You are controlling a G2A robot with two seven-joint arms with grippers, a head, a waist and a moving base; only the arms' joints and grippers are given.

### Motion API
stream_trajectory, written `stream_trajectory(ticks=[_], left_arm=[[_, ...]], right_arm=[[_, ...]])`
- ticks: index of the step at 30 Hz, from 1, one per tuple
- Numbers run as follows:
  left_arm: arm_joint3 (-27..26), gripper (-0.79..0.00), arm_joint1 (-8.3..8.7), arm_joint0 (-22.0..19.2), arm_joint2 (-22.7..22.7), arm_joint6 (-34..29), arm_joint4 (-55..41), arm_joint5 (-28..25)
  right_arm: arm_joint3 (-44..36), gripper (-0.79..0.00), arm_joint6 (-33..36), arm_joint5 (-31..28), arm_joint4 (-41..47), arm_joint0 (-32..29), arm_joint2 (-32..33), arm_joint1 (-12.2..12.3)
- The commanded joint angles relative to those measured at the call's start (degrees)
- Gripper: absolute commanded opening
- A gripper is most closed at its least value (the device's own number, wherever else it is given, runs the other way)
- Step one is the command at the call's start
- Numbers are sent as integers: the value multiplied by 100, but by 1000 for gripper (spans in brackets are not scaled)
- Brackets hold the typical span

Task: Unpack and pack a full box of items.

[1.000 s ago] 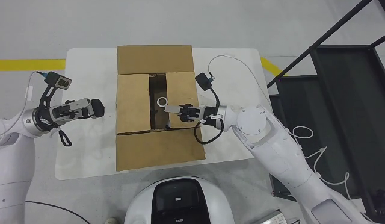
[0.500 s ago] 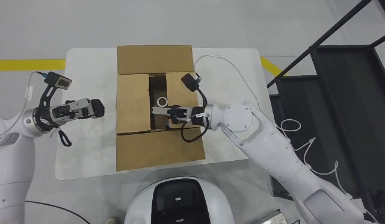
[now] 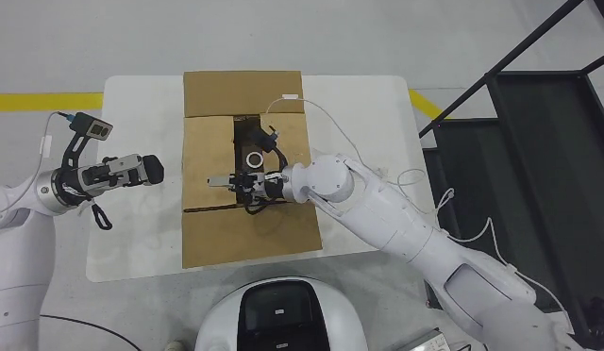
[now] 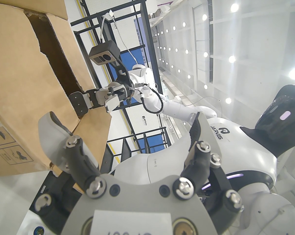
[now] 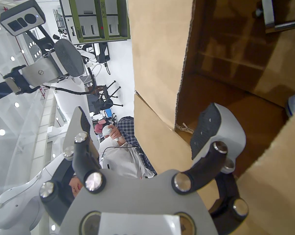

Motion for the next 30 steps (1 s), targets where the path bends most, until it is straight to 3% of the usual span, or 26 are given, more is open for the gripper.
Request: stream_trajectory(ticks=[1,9,16,23,30], left_arm=[[-11,0,-1,10,3,44,5,7],[-505,0,60,248,-11,741,630,300],[-1121,0,150,675,-572,1129,482,600],[-1685,0,259,896,-1147,1219,554,888],[-1707,0,332,563,-867,1209,961,1539]], right_arm=[[81,0,0,-155,78,44,-46,-57],[26,0,-140,-710,167,210,-47,-229],[-48,0,-434,-1392,189,424,-186,-456],[527,0,-341,-1649,414,918,-823,-943],[1412,0,-376,-1755,559,1219,-1353,-1492]])
